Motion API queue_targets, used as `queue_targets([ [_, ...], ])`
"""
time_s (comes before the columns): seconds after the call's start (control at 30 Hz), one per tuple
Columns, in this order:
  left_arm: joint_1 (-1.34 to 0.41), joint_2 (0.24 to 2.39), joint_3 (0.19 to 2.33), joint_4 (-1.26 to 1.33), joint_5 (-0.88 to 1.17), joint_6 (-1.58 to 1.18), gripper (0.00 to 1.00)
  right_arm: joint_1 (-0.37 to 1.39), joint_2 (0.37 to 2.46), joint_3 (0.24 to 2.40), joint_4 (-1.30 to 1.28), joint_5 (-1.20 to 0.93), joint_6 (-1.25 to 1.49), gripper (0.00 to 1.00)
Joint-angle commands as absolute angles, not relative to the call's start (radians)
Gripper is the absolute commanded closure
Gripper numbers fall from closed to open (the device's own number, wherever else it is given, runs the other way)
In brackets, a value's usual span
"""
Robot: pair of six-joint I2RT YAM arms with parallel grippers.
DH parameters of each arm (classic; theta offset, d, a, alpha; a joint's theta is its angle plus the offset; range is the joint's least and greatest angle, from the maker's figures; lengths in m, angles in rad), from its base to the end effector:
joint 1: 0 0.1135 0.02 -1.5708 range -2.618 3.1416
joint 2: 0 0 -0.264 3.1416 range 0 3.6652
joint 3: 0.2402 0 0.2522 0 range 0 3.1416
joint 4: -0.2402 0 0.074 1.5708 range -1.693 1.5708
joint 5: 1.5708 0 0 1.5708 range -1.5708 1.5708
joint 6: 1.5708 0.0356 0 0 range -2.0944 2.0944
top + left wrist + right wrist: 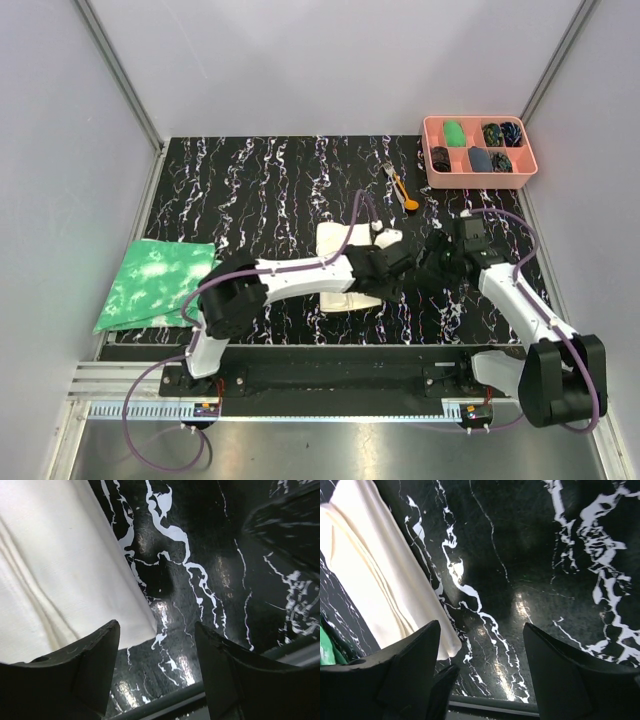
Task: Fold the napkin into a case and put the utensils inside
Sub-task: Pick up the 2/3-rectangle-folded napkin from the center of the board, then pass from the left arm to the right
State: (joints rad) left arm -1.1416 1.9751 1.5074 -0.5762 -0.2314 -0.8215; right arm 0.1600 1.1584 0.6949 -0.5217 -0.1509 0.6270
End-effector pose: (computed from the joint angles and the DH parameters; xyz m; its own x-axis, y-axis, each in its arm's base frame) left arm 0.1839 -0.3823 0.2054 -0.8579 0.1620 -0.4876 0.3068 0.9228 -0.2332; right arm 0.2168 0.0404 0.2085 -0.8068 0.4574 -0.3741 0.2888 0.8575 0.4257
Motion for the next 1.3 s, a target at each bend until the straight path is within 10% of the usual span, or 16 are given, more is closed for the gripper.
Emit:
queue_targets([
  [0.0, -1.166, 2.052, 1.615, -0.69, -0.359, -0.828, 0.37, 0.14, 1.095, 0.689, -0.555, -0.1, 0.612, 0.23],
  [0.4, -1.183, 2.184, 1.71, -0.755, -0.35, -0.842, 0.48, 0.121, 1.167, 0.698, -0.523, -0.144, 0.592, 0.24],
  [0.73, -1.149, 2.037, 1.527, -0.576, -0.276, -0.807, 0.99, 0.12, 1.348, 0.738, -0.361, -0.399, 0.529, 0.06],
  [1.27, -1.082, 1.786, 1.23, -0.371, -0.066, -0.805, 1.0, 0.166, 1.741, 0.896, -0.009, -0.689, 0.635, 0.03],
])
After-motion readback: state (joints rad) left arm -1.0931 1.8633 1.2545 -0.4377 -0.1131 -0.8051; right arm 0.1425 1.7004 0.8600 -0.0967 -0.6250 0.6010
